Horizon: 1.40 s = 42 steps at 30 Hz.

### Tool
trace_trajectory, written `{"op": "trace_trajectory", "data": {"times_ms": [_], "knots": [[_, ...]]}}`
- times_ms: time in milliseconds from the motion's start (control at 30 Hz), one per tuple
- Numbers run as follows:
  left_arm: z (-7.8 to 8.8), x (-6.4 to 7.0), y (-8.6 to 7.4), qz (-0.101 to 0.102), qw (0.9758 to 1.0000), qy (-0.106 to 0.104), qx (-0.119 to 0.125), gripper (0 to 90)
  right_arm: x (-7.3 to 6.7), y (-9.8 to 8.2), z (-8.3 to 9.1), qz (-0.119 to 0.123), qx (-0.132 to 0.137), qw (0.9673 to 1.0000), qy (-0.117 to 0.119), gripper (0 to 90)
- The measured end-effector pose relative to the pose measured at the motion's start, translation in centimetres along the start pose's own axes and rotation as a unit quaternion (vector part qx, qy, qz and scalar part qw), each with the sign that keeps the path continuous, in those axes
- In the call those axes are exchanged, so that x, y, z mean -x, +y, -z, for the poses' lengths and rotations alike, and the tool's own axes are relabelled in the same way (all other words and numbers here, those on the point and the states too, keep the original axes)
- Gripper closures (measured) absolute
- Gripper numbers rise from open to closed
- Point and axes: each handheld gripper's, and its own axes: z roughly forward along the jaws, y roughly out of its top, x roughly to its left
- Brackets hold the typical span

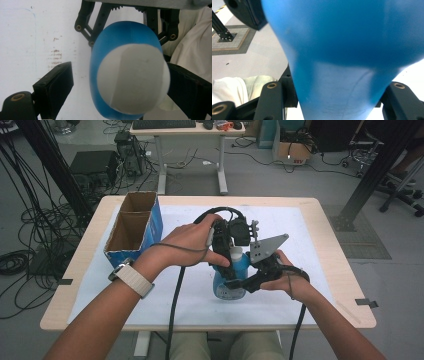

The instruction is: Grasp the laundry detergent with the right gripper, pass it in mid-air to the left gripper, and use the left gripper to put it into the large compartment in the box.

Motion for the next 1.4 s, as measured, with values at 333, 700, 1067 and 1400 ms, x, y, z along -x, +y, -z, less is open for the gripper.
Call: {"op": "trace_trajectory", "data": {"times_ms": [333,700,1067,1400], "knots": [[-0.53,0.04,0.18,0.007,0.9999,-0.008,0.009,17.2,-0.02,0.09,0.14,0.004,-0.008,0.9999,0.009,43.1],[-0.49,-0.1,0.26,-0.022,0.9994,-0.024,0.007,37.1,-0.02,-0.06,0.24,0.0,-0.01,0.9999,0.01,43.1],[-0.57,0.0,0.48,-0.028,0.9994,-0.02,-0.005,37.8,-0.1,-0.08,0.12,0.002,-0.011,0.9999,0.005,43.2],[-0.6,-0.01,0.71,-0.03,0.9994,-0.015,-0.007,37.8,0.04,-0.05,0.26,0.007,-0.018,0.9998,0.007,43.2]]}}
